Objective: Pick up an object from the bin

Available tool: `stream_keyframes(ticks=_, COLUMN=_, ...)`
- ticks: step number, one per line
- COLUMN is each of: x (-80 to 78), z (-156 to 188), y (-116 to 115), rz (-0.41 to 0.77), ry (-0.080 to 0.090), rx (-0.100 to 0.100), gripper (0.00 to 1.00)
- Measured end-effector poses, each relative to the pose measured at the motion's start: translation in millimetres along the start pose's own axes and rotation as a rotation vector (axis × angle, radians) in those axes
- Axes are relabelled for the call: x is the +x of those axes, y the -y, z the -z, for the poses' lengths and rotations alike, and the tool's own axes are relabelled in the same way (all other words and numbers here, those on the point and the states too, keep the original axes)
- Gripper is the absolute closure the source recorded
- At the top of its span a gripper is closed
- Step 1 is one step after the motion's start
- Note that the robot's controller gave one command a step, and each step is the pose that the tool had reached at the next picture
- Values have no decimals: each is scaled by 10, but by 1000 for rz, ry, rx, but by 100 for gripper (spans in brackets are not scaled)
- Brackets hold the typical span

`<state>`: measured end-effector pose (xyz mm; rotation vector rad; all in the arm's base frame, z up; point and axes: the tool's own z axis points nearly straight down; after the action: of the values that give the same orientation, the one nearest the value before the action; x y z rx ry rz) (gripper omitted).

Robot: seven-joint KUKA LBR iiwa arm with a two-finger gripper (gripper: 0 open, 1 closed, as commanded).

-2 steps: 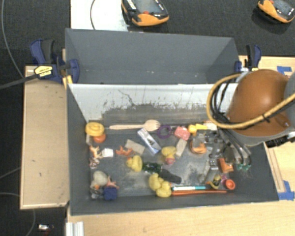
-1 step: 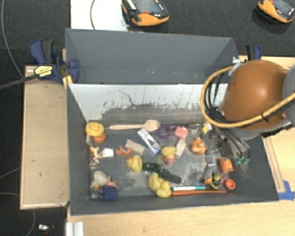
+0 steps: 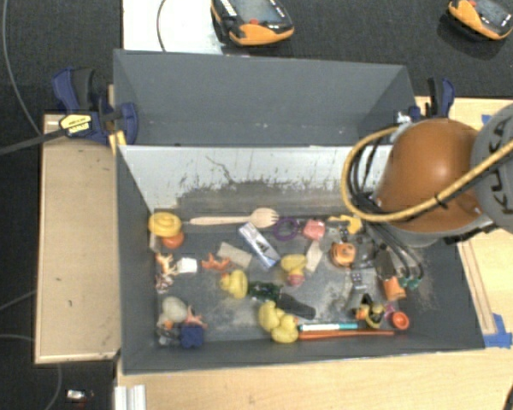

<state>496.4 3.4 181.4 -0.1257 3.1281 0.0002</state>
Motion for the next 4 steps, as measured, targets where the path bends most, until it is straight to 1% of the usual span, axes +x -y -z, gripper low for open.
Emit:
stream_keyframes(ticks=1, x=-4, z=-340, y=94, rz=-16, ry=-2, rx=-1, gripper=0)
stream_keyframes(ticks=2, x=112, z=-497, y=228, rz=192, ry=-6, rx=-2, gripper=0)
stream_keyframes(ticks=3, x=-86, z=-772, y=70, rz=132, ry=-2, rx=-1, gripper=0)
stream_keyframes(ticks=4, x=-72, z=-880, y=392, rz=368, ry=-3, rx=-1, gripper=0)
